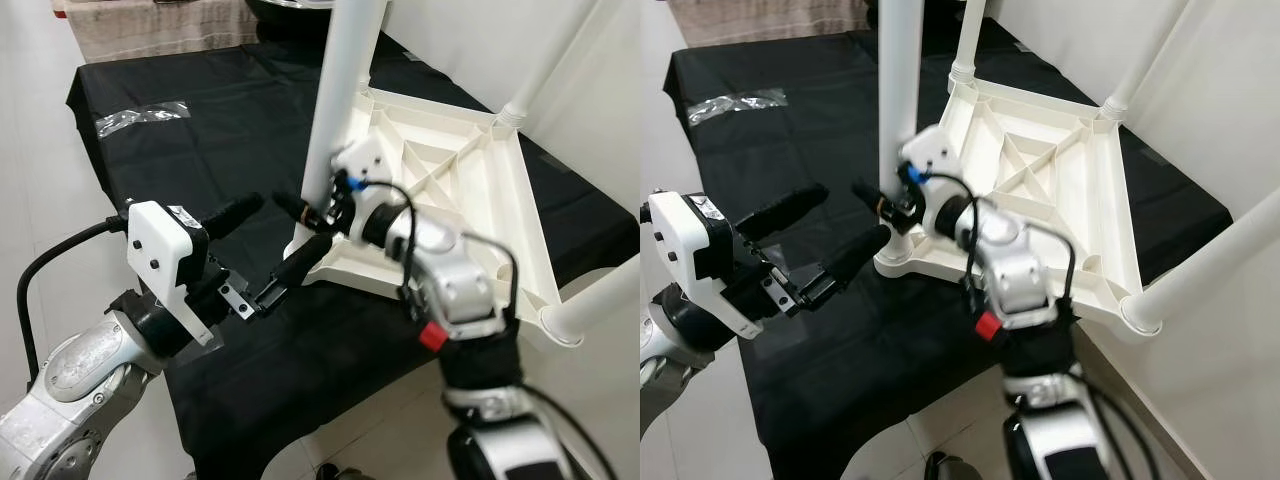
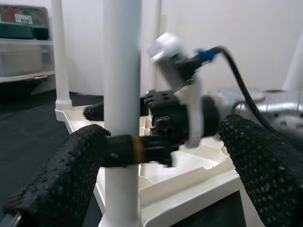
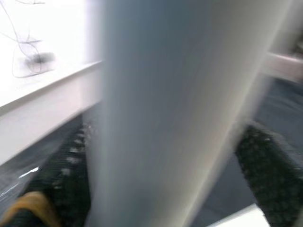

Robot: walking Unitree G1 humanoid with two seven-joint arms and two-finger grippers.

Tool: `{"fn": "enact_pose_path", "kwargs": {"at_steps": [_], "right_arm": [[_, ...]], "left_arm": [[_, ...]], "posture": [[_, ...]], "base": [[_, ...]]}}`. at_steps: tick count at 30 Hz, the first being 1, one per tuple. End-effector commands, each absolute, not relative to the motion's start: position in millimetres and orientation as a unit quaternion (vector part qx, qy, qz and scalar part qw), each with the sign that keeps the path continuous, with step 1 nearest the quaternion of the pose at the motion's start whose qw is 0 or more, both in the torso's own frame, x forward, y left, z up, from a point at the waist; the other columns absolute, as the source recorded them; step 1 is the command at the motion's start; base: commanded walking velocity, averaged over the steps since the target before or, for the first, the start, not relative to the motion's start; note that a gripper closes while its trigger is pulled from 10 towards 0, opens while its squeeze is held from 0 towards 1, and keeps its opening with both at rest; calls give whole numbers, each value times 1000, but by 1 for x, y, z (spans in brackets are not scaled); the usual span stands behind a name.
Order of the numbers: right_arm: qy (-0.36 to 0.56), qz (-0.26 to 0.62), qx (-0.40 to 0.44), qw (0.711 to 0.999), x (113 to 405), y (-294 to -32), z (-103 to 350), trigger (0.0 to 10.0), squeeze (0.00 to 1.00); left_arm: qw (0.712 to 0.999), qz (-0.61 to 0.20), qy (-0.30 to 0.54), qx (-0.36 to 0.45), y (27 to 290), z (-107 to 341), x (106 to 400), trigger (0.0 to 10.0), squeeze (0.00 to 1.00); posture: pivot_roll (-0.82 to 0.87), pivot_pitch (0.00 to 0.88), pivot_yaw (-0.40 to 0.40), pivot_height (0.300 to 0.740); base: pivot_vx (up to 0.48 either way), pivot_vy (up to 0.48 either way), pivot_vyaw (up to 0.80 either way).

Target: Building children table

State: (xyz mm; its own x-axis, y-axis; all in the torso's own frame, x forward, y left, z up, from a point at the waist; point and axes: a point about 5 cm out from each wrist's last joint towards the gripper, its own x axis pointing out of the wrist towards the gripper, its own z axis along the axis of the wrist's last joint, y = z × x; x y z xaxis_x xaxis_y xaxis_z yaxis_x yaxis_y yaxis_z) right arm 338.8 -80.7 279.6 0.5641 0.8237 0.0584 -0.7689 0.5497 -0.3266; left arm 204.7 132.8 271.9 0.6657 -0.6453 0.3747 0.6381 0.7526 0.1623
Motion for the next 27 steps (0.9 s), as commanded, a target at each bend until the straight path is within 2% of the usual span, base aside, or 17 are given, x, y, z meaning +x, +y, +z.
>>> {"fn": "enact_pose_path", "kwargs": {"at_steps": [1,2,5,9,10,11,17,18,27], "right_arm": [[-114,552,-155,811,335,-86,286,10000,1000],[-114,552,-155,811,335,-86,286,10000,1000],[-118,611,-158,767,338,-93,299,10000,1000],[-122,638,-150,746,343,-97,311,10000,976],[-126,653,-135,735,346,-99,320,10000,616],[-133,665,-123,724,349,-101,327,10000,0],[-138,691,-62,707,360,-111,341,10000,0],[-141,691,-44,708,364,-113,344,0,0],[-131,707,-36,694,365,-121,333,0,0]], "left_arm": [[914,-351,-204,9,133,270,203,10000,0],[914,-351,-204,9,133,270,203,10000,0],[914,-351,-203,9,133,270,202,10000,0],[915,-350,-202,11,133,270,202,10000,0],[915,-349,-202,10,134,270,201,10000,0],[915,-348,-202,9,134,270,201,10000,0],[917,-345,-200,10,133,269,197,10000,0],[918,-344,-198,10,133,268,196,10000,0],[920,-341,-194,8,133,266,196,10000,0]], "posture": [[108,235,-141,740],[108,235,-141,740],[112,239,-146,740],[123,247,-154,740],[124,247,-155,740],[124,247,-155,740],[139,246,-166,740],[141,242,-168,740],[134,255,-161,740]], "base": [[0,0,0],[0,0,0],[0,0,0],[0,0,0],[0,0,0],[0,0,0],[0,0,0],[0,0,0],[0,0,0]]}}
